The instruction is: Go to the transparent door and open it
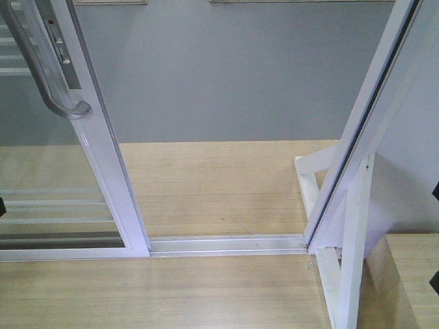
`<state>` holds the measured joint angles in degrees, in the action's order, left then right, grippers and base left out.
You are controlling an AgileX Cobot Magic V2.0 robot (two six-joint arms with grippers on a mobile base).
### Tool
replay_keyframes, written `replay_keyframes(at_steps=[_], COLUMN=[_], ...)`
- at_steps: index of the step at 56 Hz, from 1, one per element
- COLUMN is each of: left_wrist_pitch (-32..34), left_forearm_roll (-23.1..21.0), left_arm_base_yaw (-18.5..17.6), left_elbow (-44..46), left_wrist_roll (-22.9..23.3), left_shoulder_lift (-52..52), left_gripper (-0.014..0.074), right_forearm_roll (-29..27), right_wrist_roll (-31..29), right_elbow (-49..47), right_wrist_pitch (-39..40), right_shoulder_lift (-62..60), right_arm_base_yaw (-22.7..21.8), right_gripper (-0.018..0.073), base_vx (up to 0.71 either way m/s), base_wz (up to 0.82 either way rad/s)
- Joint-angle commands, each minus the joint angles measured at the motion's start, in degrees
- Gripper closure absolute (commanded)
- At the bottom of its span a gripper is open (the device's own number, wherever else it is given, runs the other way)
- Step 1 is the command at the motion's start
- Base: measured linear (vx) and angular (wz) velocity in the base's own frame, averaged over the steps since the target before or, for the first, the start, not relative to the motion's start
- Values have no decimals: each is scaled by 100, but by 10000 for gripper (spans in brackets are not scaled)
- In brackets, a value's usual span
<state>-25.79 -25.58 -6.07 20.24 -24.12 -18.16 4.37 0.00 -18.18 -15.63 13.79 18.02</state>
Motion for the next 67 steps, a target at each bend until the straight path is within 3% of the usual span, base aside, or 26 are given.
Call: replay_keyframes(at_steps=[1,7,13,26,44,56,67], left_wrist_pitch=[599,929,1432,2342,2200,2579,2475], left_forearm_roll=[574,1582,2030,2042,2187,2180,2185], left_arm_base_yaw=[-35,-35,-35,-16,-16,-16,-16], left_elbow=[146,146,146,35,-1212,-2056,-2061], left_wrist_roll=[466,1257,1513,1496,1496,1800,1972], left_shoulder_lift=[-29,-29,-29,144,1979,1969,1969], left_gripper=[596,596,596,596,596,596,596], right_forearm_roll=[16,16,16,16,16,16,16], right_wrist_roll=[-33,-33,-33,-33,-33,-33,-33], right_elbow=[-146,-146,-146,-146,-146,-146,-146], right_wrist_pitch=[478,478,478,478,478,461,461], right_shoulder_lift=[52,52,52,52,52,53,53], right_arm_base_yaw=[-34,-34,-34,-34,-34,-34,-34], right_gripper=[561,561,561,561,561,561,561], base_vx=[0,0,0,0,0,0,0], base_wz=[0,0,0,0,0,0,0])
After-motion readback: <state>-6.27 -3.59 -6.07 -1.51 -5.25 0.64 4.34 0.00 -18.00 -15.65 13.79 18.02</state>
